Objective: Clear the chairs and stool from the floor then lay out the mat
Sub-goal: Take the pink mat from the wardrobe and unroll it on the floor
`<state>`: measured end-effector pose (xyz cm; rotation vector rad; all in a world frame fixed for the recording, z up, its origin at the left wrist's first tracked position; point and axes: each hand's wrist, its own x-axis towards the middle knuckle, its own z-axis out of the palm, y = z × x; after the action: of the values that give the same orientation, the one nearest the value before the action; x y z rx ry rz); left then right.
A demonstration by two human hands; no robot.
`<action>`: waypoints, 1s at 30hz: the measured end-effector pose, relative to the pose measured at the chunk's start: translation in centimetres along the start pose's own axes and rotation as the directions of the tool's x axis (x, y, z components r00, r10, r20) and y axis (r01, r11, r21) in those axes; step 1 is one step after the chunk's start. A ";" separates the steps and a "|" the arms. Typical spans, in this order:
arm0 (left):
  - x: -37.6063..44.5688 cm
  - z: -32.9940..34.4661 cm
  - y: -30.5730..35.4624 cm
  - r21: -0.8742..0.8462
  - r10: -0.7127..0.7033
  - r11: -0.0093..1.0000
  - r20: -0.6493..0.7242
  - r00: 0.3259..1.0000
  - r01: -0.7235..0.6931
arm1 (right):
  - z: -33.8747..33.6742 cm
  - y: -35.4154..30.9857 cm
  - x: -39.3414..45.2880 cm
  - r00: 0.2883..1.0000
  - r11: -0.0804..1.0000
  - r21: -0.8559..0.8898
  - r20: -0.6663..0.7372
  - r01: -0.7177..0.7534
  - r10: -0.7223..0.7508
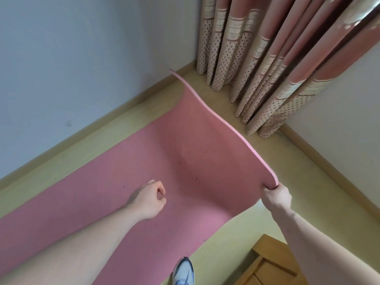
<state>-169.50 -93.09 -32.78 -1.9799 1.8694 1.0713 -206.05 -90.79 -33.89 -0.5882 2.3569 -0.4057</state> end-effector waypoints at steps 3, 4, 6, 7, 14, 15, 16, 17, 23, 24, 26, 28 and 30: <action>0.1 0.2 -0.3 0.052 0.019 0.998 0.009 1.000 -0.019 | 0.5 -0.2 0.8 1.000 1.000 0.015 -0.013 -0.026 0.026; 0.1 0.3 -0.4 0.060 0.022 0.998 0.008 1.000 -0.022 | 0.6 -0.3 0.9 0.999 0.999 0.021 -0.018 -0.028 0.029; 0.1 0.2 -0.7 0.080 0.033 0.996 0.007 0.999 -0.033 | 0.8 -0.8 1.1 0.999 0.999 0.038 -0.032 -0.022 0.024; 0.1 0.0 -0.7 0.090 0.037 0.995 0.007 0.999 -0.038 | 0.9 -1.0 1.2 0.999 0.999 0.039 -0.038 -0.015 0.017; 0.5 -1.2 -0.7 0.114 0.031 0.993 0.005 0.999 -0.032 | 1.8 -1.2 1.7 1.000 1.000 -0.001 0.016 0.012 -0.012; 0.6 -1.3 -0.8 0.115 0.034 0.993 0.004 0.999 -0.034 | 1.9 -1.3 1.9 1.000 1.000 -0.004 0.006 0.015 -0.015; 0.7 -1.4 -0.7 0.115 0.039 0.993 0.002 0.999 -0.039 | 1.9 -1.4 2.1 1.000 1.000 -0.007 -0.009 0.013 -0.013; 0.9 -1.5 -0.7 0.118 0.044 0.992 0.002 0.999 -0.044 | 1.9 -1.6 2.4 1.000 1.000 -0.008 -0.022 0.014 -0.014; 1.8 -2.0 0.2 0.138 0.081 0.987 -0.015 0.997 -0.078 | 0.5 -4.0 3.0 0.999 0.999 -0.046 -0.046 -0.029 0.027; 1.9 -2.1 0.4 0.135 0.085 0.987 -0.018 0.996 -0.082 | 0.3 -4.5 2.8 0.999 0.998 -0.047 -0.025 -0.035 0.034; 1.9 -2.2 1.0 0.130 0.094 0.987 -0.018 0.995 -0.091 | 0.1 -5.0 2.2 0.998 0.996 -0.068 0.028 -0.058 0.060; 1.8 -2.3 1.4 0.129 0.102 0.987 -0.017 0.995 -0.099 | 0.2 -4.8 1.8 0.994 0.990 -0.119 0.070 -0.071 0.080; 1.3 -2.3 1.7 0.139 0.112 0.984 -0.012 0.994 -0.110 | 0.4 -4.2 1.2 0.991 0.983 -0.176 0.115 -0.052 0.073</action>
<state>-170.33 -95.81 -31.39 -1.8352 2.0265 0.9250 -205.32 -95.04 -33.01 -0.5991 2.3014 -0.1333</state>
